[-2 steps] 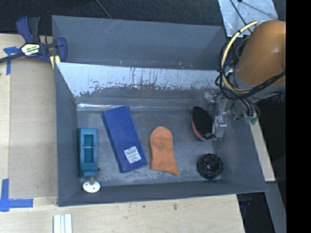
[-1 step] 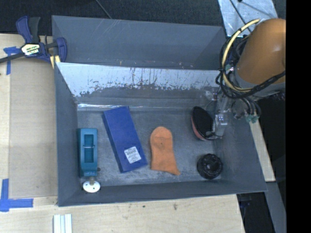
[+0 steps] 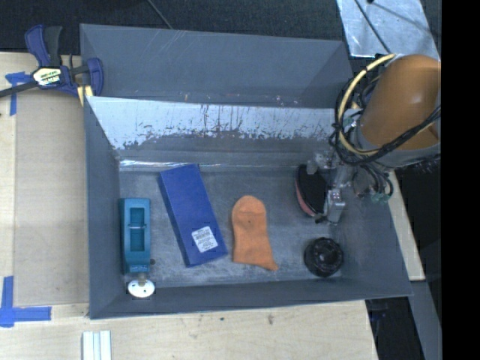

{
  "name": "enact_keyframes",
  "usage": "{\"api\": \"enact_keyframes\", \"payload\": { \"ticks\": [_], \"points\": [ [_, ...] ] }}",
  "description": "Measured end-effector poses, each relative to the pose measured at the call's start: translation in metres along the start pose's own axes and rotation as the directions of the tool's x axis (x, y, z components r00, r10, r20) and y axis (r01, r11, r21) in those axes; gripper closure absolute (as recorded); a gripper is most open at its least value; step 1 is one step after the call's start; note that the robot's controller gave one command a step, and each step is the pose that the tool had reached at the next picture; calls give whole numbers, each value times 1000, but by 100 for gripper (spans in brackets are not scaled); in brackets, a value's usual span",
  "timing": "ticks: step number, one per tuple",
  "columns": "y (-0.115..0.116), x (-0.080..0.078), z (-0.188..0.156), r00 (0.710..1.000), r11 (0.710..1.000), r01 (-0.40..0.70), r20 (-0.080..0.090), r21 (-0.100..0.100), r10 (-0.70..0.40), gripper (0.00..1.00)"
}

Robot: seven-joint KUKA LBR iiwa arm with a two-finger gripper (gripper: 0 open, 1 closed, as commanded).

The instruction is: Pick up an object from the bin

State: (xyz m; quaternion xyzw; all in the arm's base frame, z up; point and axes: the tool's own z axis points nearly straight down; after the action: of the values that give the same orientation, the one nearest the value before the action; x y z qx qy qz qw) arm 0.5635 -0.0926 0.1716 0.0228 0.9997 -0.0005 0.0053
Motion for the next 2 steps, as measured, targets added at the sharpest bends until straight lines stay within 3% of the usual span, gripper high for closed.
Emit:
{"api": "enact_keyframes", "payload": {
  "ticks": [1, 2],
  "points": [
    [-21, -10, 55, 990, 990, -144, -6, 0, 144, 100],
    [-21, -9, 55, 990, 990, -144, -7, 1, 144, 0]
  ]
}}
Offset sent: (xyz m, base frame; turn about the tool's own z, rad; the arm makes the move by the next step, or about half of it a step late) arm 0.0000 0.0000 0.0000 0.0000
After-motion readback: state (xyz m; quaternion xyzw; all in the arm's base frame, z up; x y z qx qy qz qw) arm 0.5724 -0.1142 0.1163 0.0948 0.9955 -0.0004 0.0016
